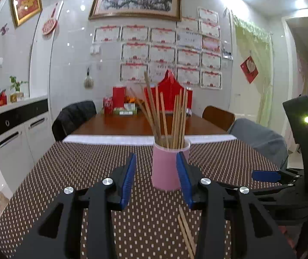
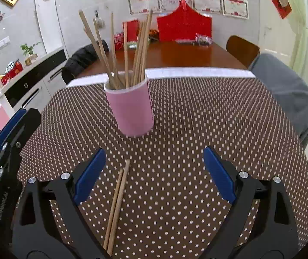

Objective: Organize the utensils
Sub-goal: 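Move both open tools back down to the last chopsticks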

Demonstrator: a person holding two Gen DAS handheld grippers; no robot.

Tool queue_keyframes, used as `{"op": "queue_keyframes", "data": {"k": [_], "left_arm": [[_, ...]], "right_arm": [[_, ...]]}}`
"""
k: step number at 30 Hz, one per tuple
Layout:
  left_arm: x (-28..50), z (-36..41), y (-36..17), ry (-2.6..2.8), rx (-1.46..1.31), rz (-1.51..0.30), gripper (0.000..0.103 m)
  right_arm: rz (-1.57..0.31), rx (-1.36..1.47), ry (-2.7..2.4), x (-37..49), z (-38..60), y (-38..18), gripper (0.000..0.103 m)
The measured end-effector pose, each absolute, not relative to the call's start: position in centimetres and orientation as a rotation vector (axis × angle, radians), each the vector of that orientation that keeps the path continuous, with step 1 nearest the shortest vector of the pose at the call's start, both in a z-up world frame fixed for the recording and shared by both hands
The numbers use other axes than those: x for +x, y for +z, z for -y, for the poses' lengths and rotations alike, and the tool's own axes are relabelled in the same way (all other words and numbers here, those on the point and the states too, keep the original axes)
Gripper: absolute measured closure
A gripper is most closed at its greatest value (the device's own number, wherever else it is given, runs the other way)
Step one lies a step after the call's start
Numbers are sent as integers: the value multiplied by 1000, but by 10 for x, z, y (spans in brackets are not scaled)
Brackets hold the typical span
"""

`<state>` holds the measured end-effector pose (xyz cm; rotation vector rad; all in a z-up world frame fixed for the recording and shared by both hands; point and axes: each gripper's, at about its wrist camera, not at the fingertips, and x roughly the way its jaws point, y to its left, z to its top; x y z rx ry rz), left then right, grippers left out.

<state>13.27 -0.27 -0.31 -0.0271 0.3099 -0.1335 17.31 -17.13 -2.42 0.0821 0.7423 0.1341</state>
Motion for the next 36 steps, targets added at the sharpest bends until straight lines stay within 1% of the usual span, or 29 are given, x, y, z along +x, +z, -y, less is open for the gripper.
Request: {"op": "queue_keyframes", "data": {"k": [20, 25, 32, 36], "left_arm": [[136, -34, -69, -116, -66, -597, 64], [136, -43, -73, -133, -98, -622, 64], [136, -43, -79, -152, -101, -689, 64], [136, -43, -82, -160, -110, -710, 64]], "right_arm": [[-933, 1, 133, 166, 151, -96, 13], [-973, -12, 131, 167, 146, -107, 12], [-985, -30, 136, 173, 137, -108, 11], [-978, -107, 117, 178, 127, -109, 11]]}}
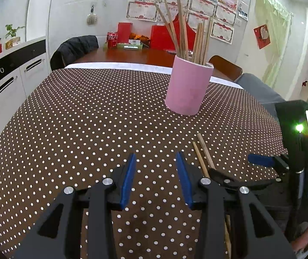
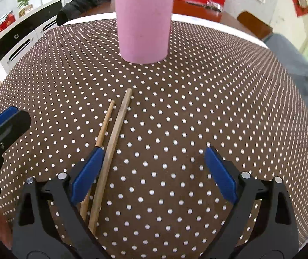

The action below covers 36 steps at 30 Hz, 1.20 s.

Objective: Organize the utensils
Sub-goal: 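Move both open tools back down to the last chopsticks, then close the right tool on one chopstick while the left tool grasps the other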

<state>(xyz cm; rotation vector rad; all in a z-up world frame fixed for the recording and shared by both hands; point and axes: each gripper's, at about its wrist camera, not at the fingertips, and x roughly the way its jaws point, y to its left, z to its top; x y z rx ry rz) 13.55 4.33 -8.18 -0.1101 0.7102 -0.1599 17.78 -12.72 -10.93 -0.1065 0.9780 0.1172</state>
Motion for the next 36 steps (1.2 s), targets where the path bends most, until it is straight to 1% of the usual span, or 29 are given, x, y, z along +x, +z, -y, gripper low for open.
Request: {"op": "queue_keyframes", "data": {"k": [1, 2, 3, 4, 5, 8, 11, 15, 22, 28, 33, 34, 35, 36], "left_arm": [[135, -43, -83, -161, -110, -717, 64], [135, -43, -84, -165, -111, -723, 64], [134, -43, -85, -170, -112, -729, 64], [134, -42, -85, -173, -112, -735, 64], [135, -41, -86, -180, -115, -743, 64], [137, -36, -87, -221, -136, -780, 64], [137, -26, -87, -269, -144, -808, 64], [141, -7, -87, -303, -109, -837, 64], [150, 12, -93, -317, -75, -896, 64], [159, 31, -103, -244, 19, -961, 64], [164, 40, -104, -192, 61, -938, 64], [164, 40, -104, -179, 60, -933, 75], [165, 39, -104, -174, 48, -928, 95], [167, 36, -103, -186, 23, -930, 96]], "right_arm": [[-983, -100, 125, 179, 128, -110, 11], [-989, -71, 149, 181, 132, -111, 15], [-972, -73, 154, 181, 133, -110, 25], [-940, -91, 172, 178, 133, -108, 58], [-925, -102, 201, 175, 132, -105, 88], [-945, -87, 236, 173, 139, -103, 92], [-951, 1, 257, 173, 155, -103, 97], [-957, 89, 280, 175, 171, -104, 97], [-920, 127, 299, 164, 179, -102, 97], [-919, 188, 312, 160, 191, -105, 97], [-921, 211, 317, 161, 195, -104, 97], [-921, 213, 317, 161, 195, -104, 97], [-921, 220, 317, 161, 198, -103, 98], [-921, 236, 313, 161, 201, -104, 98]]}}
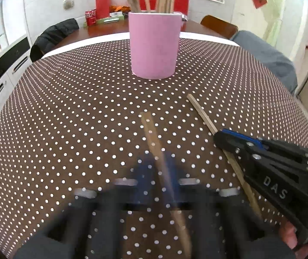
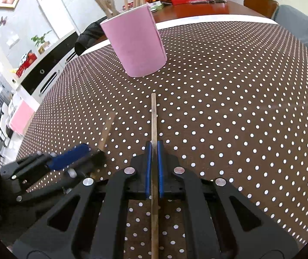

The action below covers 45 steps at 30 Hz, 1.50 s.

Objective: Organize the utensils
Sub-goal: 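Close the right tool on one chopstick while the left tool grasps the other, then lift both chopsticks upright and carry them above the pink cup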

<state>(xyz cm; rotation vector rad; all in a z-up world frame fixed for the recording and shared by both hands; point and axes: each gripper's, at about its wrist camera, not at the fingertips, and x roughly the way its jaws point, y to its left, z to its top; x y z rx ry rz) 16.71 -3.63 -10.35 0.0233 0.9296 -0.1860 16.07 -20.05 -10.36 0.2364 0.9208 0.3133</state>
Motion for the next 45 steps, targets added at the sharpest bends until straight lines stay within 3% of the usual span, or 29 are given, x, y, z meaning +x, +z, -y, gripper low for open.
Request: {"op": "queue_keyframes", "data": {"k": [12, 45], "left_arm": [[169, 17, -96, -216, -79, -836, 97], [169, 10, 19, -271, -175, -445, 97]], "right_arm": [[-949, 225, 310, 167, 196, -95, 97], [-648, 173, 284, 176, 194, 14, 97]]}}
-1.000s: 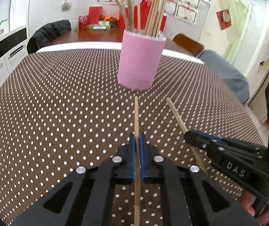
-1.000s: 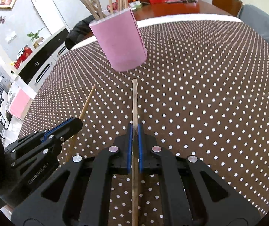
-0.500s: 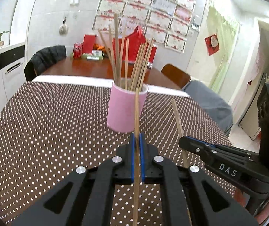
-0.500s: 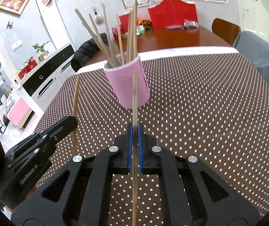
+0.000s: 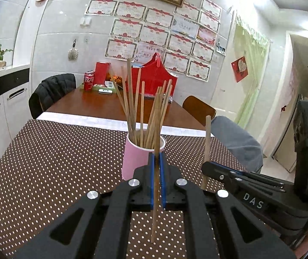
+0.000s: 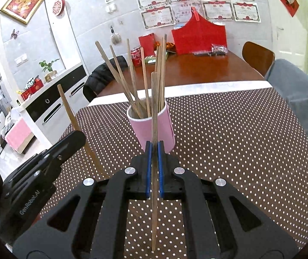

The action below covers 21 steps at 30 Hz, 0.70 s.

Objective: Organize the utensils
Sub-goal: 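Lift both chopsticks upright and carry them above the pink cup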

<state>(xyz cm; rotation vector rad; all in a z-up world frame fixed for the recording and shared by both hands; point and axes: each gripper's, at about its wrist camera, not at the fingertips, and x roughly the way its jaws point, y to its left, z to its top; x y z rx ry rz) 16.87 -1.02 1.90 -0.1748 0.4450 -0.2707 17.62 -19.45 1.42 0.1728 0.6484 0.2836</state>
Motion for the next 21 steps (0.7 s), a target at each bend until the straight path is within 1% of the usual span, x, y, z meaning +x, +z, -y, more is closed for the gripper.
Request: {"op": "queue_keyframes", "data": {"k": [7, 21], "left_arm": [[191, 6, 35, -251, -165, -431, 98], [221, 9, 106, -272, -98, -249, 98]], "right_arm": [[-587, 148, 274, 191, 189, 44, 97], [-369, 87, 262, 228, 183, 131, 97]]}}
